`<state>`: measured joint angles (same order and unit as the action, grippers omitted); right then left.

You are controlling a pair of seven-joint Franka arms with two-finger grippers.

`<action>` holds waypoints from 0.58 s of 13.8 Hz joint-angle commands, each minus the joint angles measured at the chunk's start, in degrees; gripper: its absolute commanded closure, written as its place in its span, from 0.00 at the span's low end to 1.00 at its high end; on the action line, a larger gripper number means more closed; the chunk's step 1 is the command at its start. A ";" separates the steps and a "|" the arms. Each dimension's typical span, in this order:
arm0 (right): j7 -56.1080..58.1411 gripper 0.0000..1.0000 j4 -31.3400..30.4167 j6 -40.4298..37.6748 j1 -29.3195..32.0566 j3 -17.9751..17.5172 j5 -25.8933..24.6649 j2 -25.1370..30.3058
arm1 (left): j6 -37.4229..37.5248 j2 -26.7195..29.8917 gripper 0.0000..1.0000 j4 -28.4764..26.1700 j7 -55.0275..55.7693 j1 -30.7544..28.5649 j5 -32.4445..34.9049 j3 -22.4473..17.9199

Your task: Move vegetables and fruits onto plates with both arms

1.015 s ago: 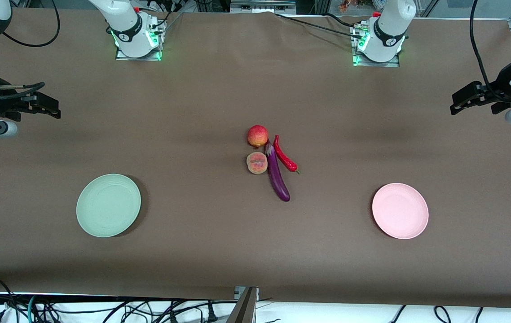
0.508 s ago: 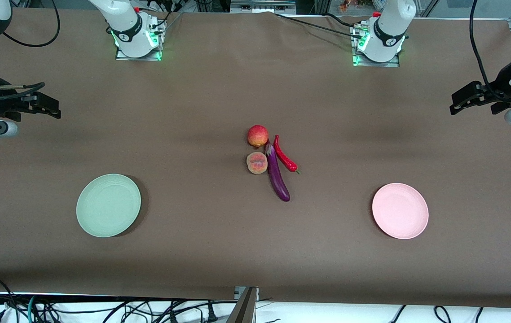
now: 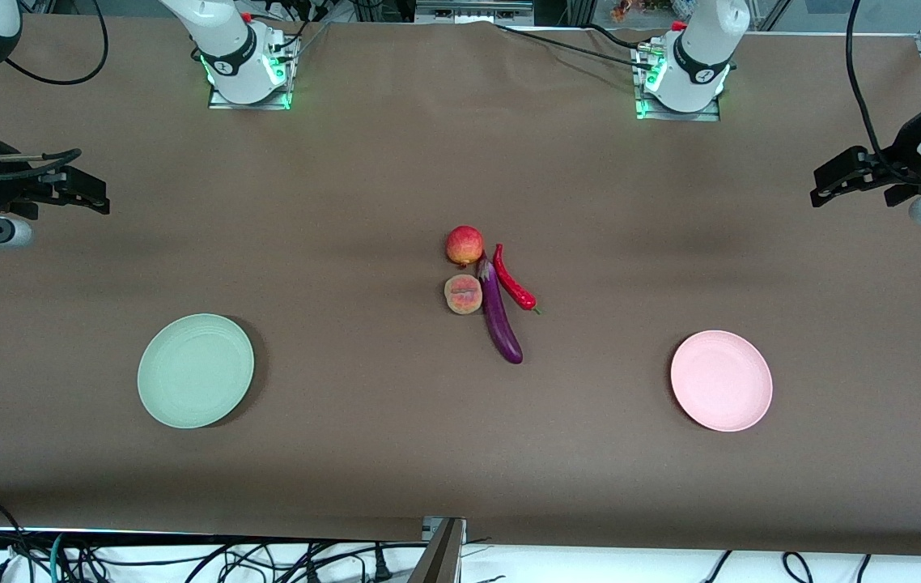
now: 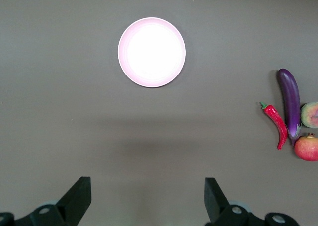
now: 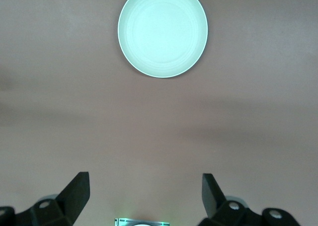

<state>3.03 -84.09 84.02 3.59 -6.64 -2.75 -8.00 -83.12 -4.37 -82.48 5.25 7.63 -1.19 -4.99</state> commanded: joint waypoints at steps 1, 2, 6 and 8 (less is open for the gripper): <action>0.22 0.00 0.94 -0.17 0.19 0.22 1.08 -0.43 | 0.32 -0.02 0.00 1.01 -1.12 0.01 1.10 0.24; 0.22 0.00 0.86 -0.17 0.19 0.13 1.08 -0.52 | 0.32 -0.02 0.00 1.01 -1.12 0.10 1.10 0.24; 0.39 0.00 0.94 -0.17 0.19 0.22 0.99 -0.79 | 0.15 -0.02 0.00 1.01 -1.12 0.10 1.01 0.24; 0.40 0.00 0.94 -0.08 0.19 0.22 0.99 -0.87 | 0.15 -0.02 0.00 1.01 -1.12 0.10 1.01 0.76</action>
